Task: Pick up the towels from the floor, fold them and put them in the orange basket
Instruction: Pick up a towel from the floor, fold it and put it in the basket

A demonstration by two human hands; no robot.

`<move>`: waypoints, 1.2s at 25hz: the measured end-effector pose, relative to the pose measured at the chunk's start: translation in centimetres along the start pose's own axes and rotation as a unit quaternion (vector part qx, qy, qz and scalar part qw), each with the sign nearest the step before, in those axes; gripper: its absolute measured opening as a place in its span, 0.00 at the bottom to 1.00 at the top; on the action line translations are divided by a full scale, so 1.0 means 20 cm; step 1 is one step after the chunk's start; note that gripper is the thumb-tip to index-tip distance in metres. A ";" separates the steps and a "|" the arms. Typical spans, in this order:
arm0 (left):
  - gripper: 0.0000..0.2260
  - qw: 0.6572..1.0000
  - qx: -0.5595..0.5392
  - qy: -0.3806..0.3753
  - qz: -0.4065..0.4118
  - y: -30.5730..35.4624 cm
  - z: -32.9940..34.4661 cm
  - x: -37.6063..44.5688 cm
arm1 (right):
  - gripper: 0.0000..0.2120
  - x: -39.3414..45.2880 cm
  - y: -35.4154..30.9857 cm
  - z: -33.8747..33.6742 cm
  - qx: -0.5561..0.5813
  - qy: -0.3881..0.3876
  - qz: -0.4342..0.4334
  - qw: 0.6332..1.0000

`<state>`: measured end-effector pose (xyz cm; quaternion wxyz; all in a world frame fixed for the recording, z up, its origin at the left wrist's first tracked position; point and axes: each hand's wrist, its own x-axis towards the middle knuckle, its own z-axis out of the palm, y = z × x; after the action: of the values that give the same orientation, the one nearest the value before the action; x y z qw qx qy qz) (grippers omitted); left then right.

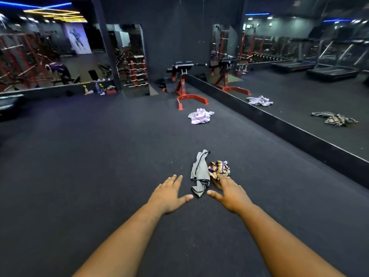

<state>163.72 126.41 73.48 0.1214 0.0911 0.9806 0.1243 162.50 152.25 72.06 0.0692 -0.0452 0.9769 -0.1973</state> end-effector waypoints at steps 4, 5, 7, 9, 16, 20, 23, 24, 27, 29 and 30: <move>0.43 1.000 0.006 -0.014 0.003 -0.12 -0.15 0.48 | 0.51 0.50 -0.01 -0.05 0.001 0.003 0.000 1.000; 0.43 1.000 0.005 -0.016 0.002 -0.14 -0.17 0.61 | 0.51 0.64 0.02 -0.06 -0.001 0.001 0.002 1.000; 0.43 1.000 0.002 -0.011 0.001 -0.17 -0.22 0.86 | 0.47 0.89 0.06 -0.08 -0.010 -0.002 -0.001 1.000; 0.43 1.000 0.001 0.000 -0.003 -0.19 -0.27 1.15 | 0.44 1.20 0.11 -0.11 -0.007 0.002 -0.004 1.000; 0.47 1.000 -0.002 0.004 -0.030 -0.26 -0.52 1.96 | 0.45 2.09 0.19 -0.31 -0.012 -0.029 -0.008 0.999; 0.43 0.999 -0.007 0.010 -0.030 -0.39 -0.63 2.43 | 0.45 2.59 0.17 -0.37 -0.017 -0.039 -0.008 0.999; 0.42 1.000 -0.005 0.016 -0.016 -0.50 -0.73 2.78 | 0.45 2.96 0.14 -0.40 -0.029 -0.033 0.000 0.999; 0.42 1.000 -0.007 0.026 -0.008 -0.54 -0.77 2.91 | 0.46 3.09 0.13 -0.41 -0.033 -0.029 0.002 0.999; 0.41 0.999 -0.023 0.035 0.015 -0.68 -0.94 3.30 | 0.46 3.47 0.06 -0.50 -0.046 -0.016 0.015 0.999; 0.42 0.999 -0.015 0.035 0.029 -0.77 -1.09 3.57 | 0.46 3.72 -0.01 -0.59 -0.040 0.003 0.025 0.999; 0.42 0.999 -0.014 0.039 0.033 -0.81 -1.17 3.70 | 0.45 3.84 -0.04 -0.63 -0.035 0.013 0.028 0.999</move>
<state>84.61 121.22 75.18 0.0800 0.1168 0.9791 0.1458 84.85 147.49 74.84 0.0604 -0.0173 0.9849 -0.1614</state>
